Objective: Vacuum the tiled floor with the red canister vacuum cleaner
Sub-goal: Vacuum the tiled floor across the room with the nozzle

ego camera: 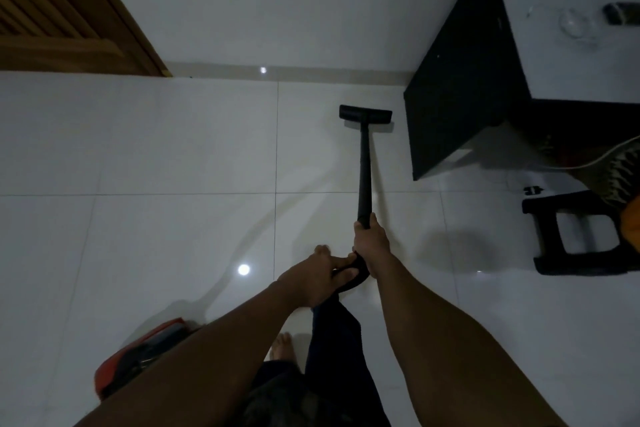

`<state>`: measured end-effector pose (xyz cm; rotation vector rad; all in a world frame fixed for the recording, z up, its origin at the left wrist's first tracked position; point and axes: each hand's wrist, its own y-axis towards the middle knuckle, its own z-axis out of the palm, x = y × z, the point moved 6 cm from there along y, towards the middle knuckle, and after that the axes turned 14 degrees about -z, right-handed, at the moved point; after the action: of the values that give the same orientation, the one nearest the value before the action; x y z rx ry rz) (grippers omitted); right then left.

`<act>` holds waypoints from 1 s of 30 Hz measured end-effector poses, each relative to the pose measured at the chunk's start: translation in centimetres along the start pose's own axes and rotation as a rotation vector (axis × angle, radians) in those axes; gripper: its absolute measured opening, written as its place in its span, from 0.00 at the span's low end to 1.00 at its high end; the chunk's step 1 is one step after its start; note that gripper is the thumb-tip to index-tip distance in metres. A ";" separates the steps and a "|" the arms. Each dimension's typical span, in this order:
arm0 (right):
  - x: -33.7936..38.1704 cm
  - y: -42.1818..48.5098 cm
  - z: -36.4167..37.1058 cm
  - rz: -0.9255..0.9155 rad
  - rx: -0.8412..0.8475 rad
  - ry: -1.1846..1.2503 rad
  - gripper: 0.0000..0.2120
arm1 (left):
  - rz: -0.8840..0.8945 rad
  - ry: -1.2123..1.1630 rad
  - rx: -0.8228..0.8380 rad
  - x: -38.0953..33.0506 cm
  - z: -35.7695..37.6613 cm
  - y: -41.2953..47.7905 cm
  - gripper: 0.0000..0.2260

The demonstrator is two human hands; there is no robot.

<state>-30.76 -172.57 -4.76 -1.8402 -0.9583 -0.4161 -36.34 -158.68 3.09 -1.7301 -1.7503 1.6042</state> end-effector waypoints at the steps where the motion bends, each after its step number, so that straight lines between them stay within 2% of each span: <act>1: -0.9 -1.6 0.2 -0.004 -0.003 -0.010 0.30 | -0.001 -0.005 0.009 0.4 1.1 -1.4 0.23; 10: -10.7 -15.0 2.2 0.006 0.010 -0.059 0.30 | -0.040 0.011 0.045 5.8 13.1 -10.9 0.24; 14: -15.2 -19.0 2.7 0.028 0.010 -0.020 0.30 | -0.067 0.029 0.031 7.8 18.2 -13.4 0.28; 24: -27.9 -32.9 2.2 0.031 0.017 -0.016 0.30 | -0.091 0.035 0.098 7.3 31.1 -26.9 0.23; 30: -34.5 -40.0 3.2 0.074 -0.004 0.034 0.30 | -0.055 0.093 0.162 11.1 39.1 -30.1 0.23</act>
<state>-83.54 -176.29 -4.27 -1.8606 -0.8640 -0.4022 -86.77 -161.93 5.08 -1.6394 -1.5659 1.5693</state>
